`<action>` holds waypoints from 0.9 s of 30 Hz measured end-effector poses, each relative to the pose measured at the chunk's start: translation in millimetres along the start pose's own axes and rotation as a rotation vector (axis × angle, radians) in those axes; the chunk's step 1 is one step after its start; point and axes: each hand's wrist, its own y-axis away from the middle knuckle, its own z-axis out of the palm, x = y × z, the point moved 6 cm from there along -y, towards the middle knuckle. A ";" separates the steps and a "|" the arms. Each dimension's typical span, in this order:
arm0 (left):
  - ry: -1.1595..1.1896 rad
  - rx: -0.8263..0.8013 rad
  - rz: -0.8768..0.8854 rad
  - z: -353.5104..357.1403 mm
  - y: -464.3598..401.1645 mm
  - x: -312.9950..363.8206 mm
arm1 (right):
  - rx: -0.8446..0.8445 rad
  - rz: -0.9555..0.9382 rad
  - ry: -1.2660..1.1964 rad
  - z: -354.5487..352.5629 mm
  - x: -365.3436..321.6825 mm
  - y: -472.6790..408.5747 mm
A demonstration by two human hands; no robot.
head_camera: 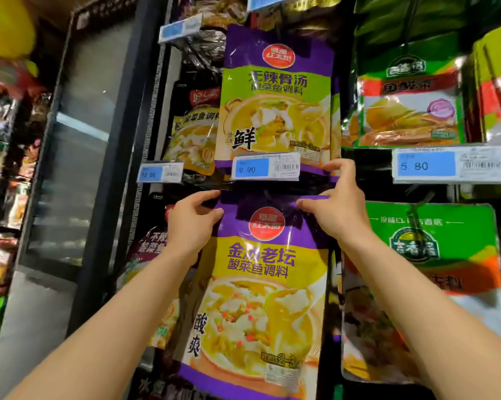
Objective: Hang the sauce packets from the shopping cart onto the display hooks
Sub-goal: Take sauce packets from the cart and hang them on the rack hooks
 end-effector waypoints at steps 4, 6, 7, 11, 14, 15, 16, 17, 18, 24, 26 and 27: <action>-0.037 0.002 0.018 -1.3 3.6 -0.1 | -0.032 -0.055 0.011 -3.0 -7.5 6.9; -0.077 0.003 0.049 -3.9 7.2 2.5 | -0.047 -0.087 0.064 -2.0 -10.1 12.5; -0.096 0.002 0.065 -5.2 9.0 3.6 | -0.048 -0.093 0.075 -2.3 -11.2 15.3; -0.192 -0.070 0.156 -8.1 21.4 7.3 | -0.033 -0.121 0.138 -7.3 -11.0 25.8; -0.293 -0.209 0.262 -2.8 51.9 -2.1 | 0.007 -0.286 0.291 -11.9 -17.6 50.6; -0.292 -0.246 0.285 -0.6 65.7 -6.6 | 0.037 -0.374 0.356 -12.3 -21.1 62.5; -0.278 -0.265 0.296 1.3 78.2 -10.6 | 0.060 -0.471 0.417 -11.0 -24.8 74.9; -0.257 -0.277 0.289 3.1 86.5 -17.0 | 0.038 -0.559 0.473 -5.4 -27.1 86.0; -0.239 -0.295 0.262 5.1 92.4 -23.1 | -0.061 -0.612 0.519 5.2 -25.7 94.2; -0.247 -0.477 0.177 9.0 95.6 -40.7 | -0.458 -0.546 0.523 41.6 -2.1 99.4; -0.230 -0.519 0.149 8.7 96.6 -39.4 | -0.429 -0.609 0.480 36.0 -2.8 100.5; -0.225 -0.529 0.137 8.7 96.5 -38.9 | -0.430 -0.630 0.485 35.1 -1.6 102.7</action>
